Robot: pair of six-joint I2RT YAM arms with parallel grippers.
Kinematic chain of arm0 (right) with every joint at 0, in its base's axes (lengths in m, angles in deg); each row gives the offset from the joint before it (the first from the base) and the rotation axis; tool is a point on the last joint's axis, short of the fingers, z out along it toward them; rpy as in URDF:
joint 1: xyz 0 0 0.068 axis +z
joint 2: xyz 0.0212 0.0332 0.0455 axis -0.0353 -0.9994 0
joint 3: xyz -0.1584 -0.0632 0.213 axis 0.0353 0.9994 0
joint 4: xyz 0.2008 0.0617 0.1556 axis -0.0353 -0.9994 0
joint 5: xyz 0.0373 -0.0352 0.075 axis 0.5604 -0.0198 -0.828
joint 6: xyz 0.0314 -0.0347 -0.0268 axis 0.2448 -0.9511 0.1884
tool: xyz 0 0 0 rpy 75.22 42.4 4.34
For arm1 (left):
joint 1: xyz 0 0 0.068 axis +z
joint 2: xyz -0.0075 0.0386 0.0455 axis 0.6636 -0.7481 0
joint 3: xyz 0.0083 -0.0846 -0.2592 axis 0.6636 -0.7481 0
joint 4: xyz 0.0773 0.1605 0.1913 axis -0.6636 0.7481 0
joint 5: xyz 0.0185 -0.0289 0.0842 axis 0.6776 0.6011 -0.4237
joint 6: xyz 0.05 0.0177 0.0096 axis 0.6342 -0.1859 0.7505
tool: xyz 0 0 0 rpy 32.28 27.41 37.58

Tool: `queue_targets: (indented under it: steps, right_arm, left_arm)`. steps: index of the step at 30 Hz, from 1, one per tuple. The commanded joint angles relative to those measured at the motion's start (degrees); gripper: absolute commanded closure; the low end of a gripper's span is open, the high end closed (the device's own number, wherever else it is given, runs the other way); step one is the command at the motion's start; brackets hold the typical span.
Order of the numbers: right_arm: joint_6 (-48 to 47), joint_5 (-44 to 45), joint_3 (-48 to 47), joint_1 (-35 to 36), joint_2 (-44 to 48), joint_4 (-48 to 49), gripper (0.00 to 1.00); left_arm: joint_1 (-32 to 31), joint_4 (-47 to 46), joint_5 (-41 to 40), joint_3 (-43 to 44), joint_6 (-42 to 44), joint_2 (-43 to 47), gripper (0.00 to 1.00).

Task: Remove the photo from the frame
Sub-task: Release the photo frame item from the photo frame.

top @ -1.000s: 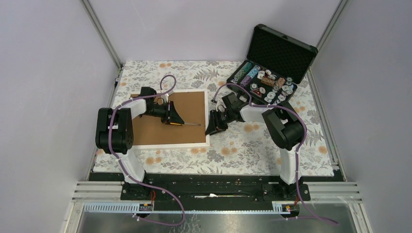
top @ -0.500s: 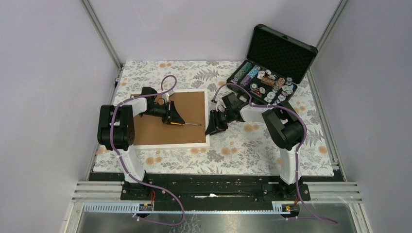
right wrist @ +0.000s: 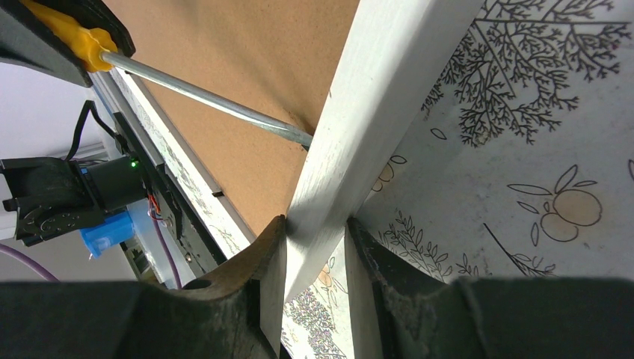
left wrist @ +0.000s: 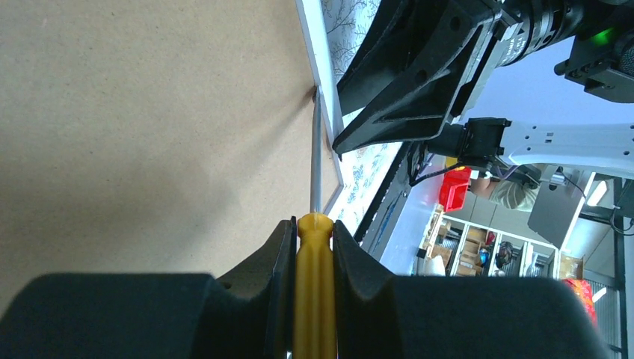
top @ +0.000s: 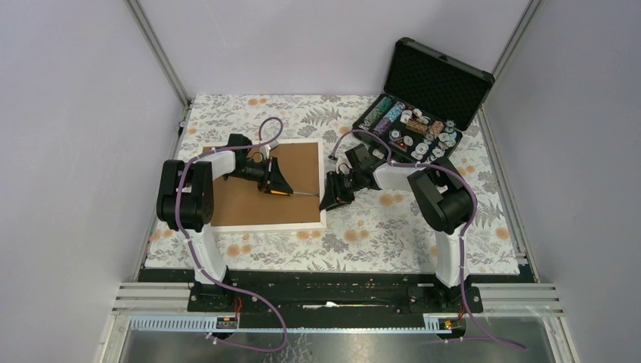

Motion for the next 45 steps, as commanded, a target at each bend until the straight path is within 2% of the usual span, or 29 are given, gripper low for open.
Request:
queue_targets:
  steps: [1,6,11,15,21,28,36,42,45]
  right_arm:
    - [-7.9,12.2,2.7,2.0,-6.7,-3.3,1.00]
    - [-8.0,12.5,2.8,1.9,-6.6,-3.3,1.00]
    - [-7.9,12.5,2.9,1.9,-6.5,-3.3,1.00]
    - [-7.9,12.4,3.0,1.9,-6.6,-3.3,1.00]
    - [-8.0,12.4,3.0,1.9,-6.5,-3.2,1.00]
    - [-8.0,12.1,2.7,1.9,-6.8,-3.2,1.00]
    - [-8.2,12.1,2.8,1.9,-6.7,-3.2,1.00]
    - [-8.2,12.1,2.9,2.0,-6.5,-3.2,1.00]
    - [-8.3,12.1,3.0,2.0,-6.3,-3.2,1.00]
  left_arm:
    - [-2.4,0.2,-4.8,0.0,2.2,-2.7,1.00]
    - [-1.9,-0.2,-4.4,0.2,2.0,-2.2,1.00]
    - [1.4,-0.1,-3.6,0.6,1.0,0.9,1.00]
    - [2.9,3.5,-2.5,1.3,2.3,2.0,1.00]
    - [3.0,5.2,-2.2,-0.4,4.4,1.5,1.00]
    - [1.9,3.8,-0.5,-2.0,2.9,-0.2,1.00]
    - [1.4,0.3,-0.1,-2.0,-2.3,-2.4,1.00]
    - [2.8,-6.1,-1.0,-4.4,-11.6,-3.0,1.00]
    - [2.8,-7.4,-2.1,-5.8,-13.2,-2.7,1.00]
